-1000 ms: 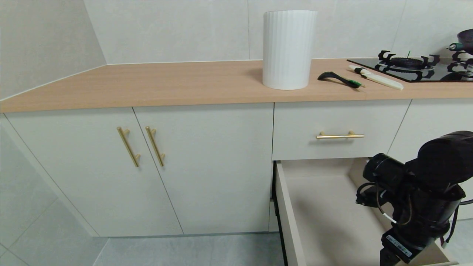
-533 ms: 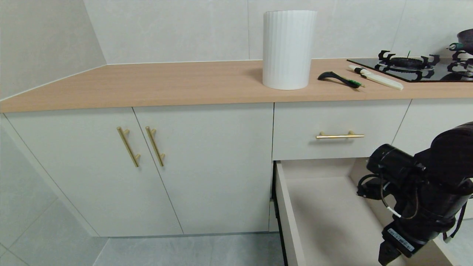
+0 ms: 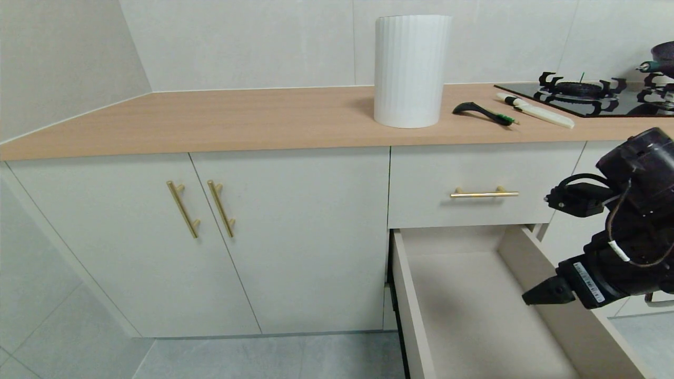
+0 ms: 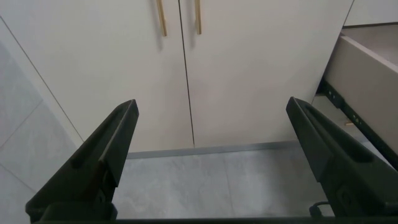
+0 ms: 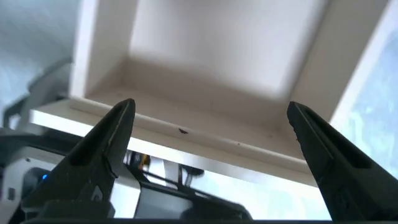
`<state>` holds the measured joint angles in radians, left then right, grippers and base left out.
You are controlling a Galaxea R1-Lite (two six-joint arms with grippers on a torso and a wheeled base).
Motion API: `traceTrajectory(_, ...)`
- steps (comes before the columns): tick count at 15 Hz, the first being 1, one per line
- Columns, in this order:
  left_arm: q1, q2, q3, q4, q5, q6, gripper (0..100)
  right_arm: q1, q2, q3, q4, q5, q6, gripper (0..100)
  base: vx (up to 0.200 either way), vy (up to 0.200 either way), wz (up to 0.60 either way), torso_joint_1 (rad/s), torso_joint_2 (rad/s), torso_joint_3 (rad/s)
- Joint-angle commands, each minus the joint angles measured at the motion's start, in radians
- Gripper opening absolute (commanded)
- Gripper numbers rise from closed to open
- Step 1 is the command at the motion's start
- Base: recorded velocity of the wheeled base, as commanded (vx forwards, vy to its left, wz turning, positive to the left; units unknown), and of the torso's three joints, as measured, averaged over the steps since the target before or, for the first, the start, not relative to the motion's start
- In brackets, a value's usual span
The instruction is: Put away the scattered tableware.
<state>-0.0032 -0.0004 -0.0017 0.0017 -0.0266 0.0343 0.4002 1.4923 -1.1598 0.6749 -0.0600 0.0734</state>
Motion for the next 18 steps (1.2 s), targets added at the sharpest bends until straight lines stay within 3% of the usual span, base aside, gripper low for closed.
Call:
traceTrajectory(1, 0.000, 0.000, 0.000, 0.000, -0.001, -0.001, 100, 0.000, -0.070, 0.006, -0.034, 0.000, 0.000, 100, 0.000, 0.000, 0.00, 0.000, 0.00, 0.000)
traceTrajectory(10, 0.000, 0.000, 0.000, 0.000, 0.001, -0.001, 100, -0.004, -0.095, 0.014, -0.083, -0.001, 0.019, 100, 0.000, 0.000, 0.00, 0.062, -0.39, -0.324)
traceTrajectory(14, 0.000, 0.000, 0.000, 0.000, 0.001, 0.001, 100, -0.078, -0.064, 0.005, -0.190, 0.009, 0.009, 100, 0.000, 0.000, 0.00, 0.145, -0.46, -0.325)
traceTrajectory(18, 0.000, 0.000, 0.000, 0.000, -0.001, -0.001, 100, -0.218, 0.140, -0.241, -0.255, 0.063, -0.043, 100, 0.000, 0.000, 0.00, 0.107, -0.31, -0.204)
